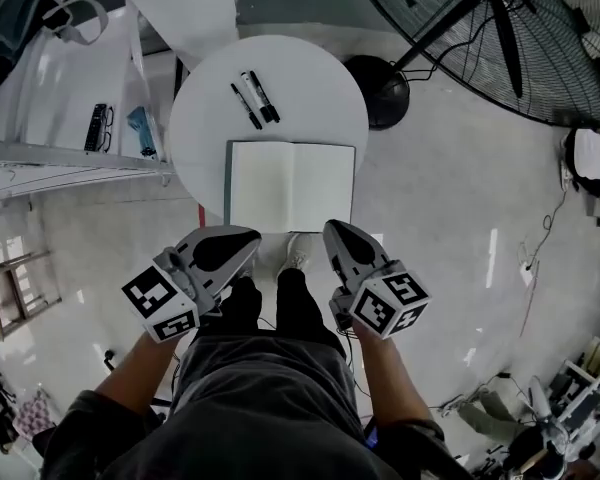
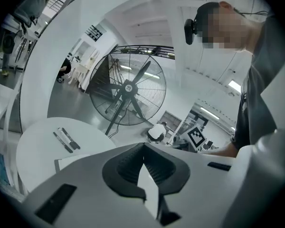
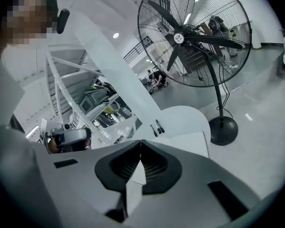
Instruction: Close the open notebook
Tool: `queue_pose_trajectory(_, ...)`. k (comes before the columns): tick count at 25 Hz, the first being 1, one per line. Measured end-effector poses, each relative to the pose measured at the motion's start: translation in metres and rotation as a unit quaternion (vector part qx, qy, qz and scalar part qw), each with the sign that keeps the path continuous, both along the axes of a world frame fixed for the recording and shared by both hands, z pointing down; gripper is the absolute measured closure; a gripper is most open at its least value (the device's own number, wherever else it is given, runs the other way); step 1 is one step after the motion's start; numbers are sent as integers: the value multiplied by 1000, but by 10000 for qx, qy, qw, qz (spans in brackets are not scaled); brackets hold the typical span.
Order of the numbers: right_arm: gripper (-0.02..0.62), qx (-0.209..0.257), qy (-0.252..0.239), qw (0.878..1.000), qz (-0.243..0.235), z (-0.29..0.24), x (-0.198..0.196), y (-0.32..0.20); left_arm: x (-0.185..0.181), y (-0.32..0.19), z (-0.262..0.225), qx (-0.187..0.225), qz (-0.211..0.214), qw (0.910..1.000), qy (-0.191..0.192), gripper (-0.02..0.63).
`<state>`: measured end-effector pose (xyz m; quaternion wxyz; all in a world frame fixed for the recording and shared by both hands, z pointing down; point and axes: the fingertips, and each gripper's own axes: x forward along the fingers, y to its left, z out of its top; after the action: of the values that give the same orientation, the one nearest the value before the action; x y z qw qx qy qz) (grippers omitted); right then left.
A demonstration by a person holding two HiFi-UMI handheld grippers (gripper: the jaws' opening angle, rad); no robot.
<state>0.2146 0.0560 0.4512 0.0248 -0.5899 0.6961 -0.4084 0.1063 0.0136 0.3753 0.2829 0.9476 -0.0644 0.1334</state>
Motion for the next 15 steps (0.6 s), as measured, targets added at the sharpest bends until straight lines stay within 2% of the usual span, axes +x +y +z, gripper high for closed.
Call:
queue_pose_trajectory(9, 574, -348, -133, 9993, -62, 56, 43, 0, 45, -1, 27, -113, -114, 9994, -307, 591)
queue_pose_trajectory(15, 574, -640, -118, 9978, -104, 91, 63, 4, 63, 3, 44, -194, -107, 9985, -504, 591)
